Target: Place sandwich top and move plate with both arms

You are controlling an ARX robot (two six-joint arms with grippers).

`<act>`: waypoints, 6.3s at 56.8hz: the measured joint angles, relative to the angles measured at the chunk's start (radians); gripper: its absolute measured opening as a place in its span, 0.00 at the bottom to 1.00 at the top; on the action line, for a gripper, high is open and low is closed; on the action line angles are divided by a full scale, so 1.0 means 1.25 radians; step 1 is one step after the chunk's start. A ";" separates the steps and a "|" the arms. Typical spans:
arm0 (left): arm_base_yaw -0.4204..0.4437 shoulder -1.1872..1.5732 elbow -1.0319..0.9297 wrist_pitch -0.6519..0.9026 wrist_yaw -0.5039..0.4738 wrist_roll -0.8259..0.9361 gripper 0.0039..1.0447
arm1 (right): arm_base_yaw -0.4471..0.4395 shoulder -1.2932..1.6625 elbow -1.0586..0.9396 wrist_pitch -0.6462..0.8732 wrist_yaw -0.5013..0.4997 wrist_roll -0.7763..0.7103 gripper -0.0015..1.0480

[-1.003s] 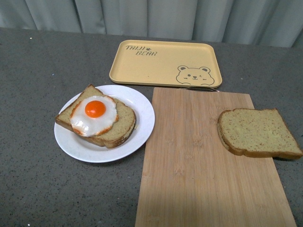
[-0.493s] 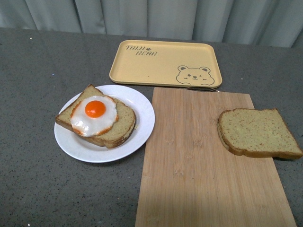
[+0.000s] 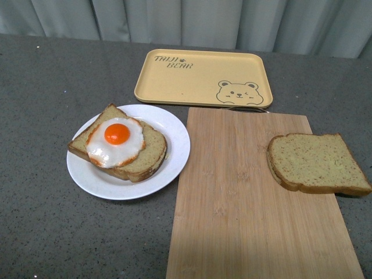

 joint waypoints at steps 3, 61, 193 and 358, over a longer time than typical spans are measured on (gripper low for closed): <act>0.000 0.000 0.000 0.000 0.000 0.000 0.94 | 0.000 0.000 0.000 0.000 0.000 0.000 0.91; 0.000 0.000 0.000 0.000 0.001 0.000 0.94 | -0.027 0.346 0.053 0.155 0.196 -0.199 0.91; 0.000 0.000 0.000 0.000 0.000 0.000 0.94 | 0.213 1.555 0.560 0.717 -0.390 0.723 0.03; 0.000 0.000 0.000 0.000 0.000 0.000 0.94 | 0.000 0.465 0.000 0.458 0.002 0.001 0.01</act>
